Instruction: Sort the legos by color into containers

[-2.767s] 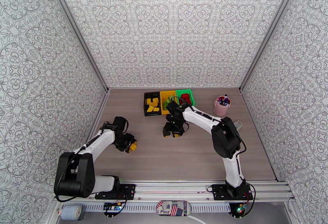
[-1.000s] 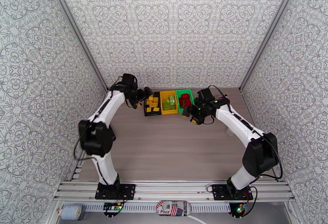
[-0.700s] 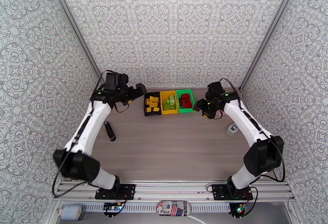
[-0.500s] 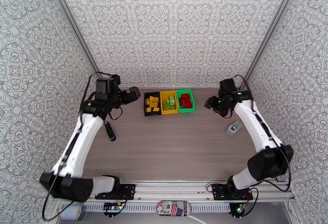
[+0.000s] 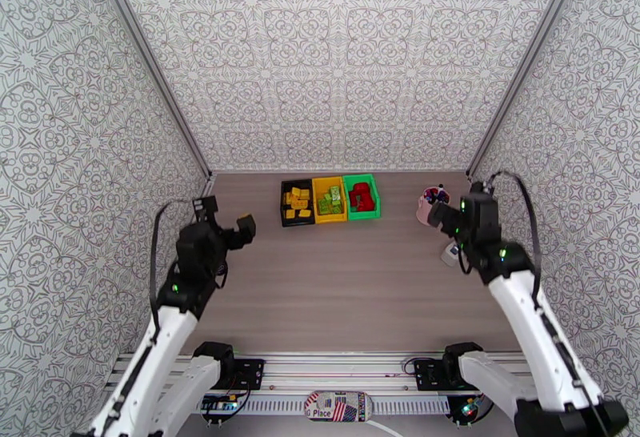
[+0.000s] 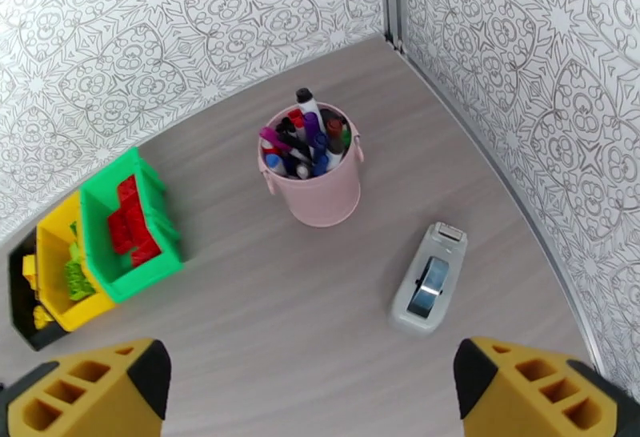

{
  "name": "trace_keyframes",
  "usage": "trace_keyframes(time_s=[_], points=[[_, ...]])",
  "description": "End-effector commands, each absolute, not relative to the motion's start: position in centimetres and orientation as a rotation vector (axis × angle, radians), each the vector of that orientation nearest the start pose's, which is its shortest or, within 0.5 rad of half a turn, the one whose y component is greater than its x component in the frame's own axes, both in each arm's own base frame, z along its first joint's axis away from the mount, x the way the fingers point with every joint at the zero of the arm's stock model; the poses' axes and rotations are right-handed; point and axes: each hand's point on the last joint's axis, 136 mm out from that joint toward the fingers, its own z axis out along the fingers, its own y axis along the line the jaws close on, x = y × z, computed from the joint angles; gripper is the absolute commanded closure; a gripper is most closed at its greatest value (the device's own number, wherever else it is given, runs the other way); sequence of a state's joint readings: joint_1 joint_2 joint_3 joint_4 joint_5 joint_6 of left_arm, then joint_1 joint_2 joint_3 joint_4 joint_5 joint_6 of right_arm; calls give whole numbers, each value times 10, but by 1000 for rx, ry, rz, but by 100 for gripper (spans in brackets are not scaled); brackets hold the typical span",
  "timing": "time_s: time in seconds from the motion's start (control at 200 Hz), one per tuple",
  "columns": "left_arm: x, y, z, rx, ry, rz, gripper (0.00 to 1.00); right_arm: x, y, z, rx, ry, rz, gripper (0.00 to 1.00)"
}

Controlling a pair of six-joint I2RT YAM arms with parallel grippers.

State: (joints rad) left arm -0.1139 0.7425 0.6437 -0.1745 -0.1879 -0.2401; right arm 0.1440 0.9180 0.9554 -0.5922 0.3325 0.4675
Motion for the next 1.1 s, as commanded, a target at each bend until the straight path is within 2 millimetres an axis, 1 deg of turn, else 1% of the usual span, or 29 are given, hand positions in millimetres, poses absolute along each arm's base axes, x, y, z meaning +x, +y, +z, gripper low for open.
trace_keyframes(time_s=[0.0,0.07,0.15,0.27,0.345,0.41,0.465,0.62,0.695,0.83,0.89,0.925,0.985,1.005,1.03,1.095], points=[[311,20,280,-322,1682,22,1,313,-24,315,532,1699,47,1],[310,22,257,-303,1732,70,1,307,-36,296,595,1727,-29,1],[307,28,234,-277,1750,141,1,307,-45,269,602,1810,-141,1],[303,39,205,-277,1763,238,1,315,-48,240,549,1865,-238,1],[303,43,184,-267,1809,279,1,322,-50,229,524,1860,-279,1],[303,47,168,-270,1835,306,1,327,-52,215,525,1859,-311,1],[305,48,158,-262,1845,327,1,333,-54,203,531,1855,-328,1],[313,53,140,-248,1861,379,1,353,-50,176,467,1869,-361,1],[322,54,139,-239,1866,388,1,365,-45,165,414,1875,-369,1],[342,54,142,-220,1818,351,1,389,-35,153,327,1857,-354,1],[352,55,143,-221,1799,332,1,397,-35,145,312,1864,-376,1],[357,56,144,-229,1781,315,1,400,-34,142,304,1851,-374,1],[368,56,146,-241,1745,276,1,403,-33,128,292,1869,-352,1],[371,55,145,-250,1738,255,1,406,-32,130,282,1847,-338,1],[375,53,144,-234,1729,244,1,406,-30,129,271,1860,-329,1],[382,46,127,-200,1754,233,1,405,-24,127,230,1860,-280,1]])
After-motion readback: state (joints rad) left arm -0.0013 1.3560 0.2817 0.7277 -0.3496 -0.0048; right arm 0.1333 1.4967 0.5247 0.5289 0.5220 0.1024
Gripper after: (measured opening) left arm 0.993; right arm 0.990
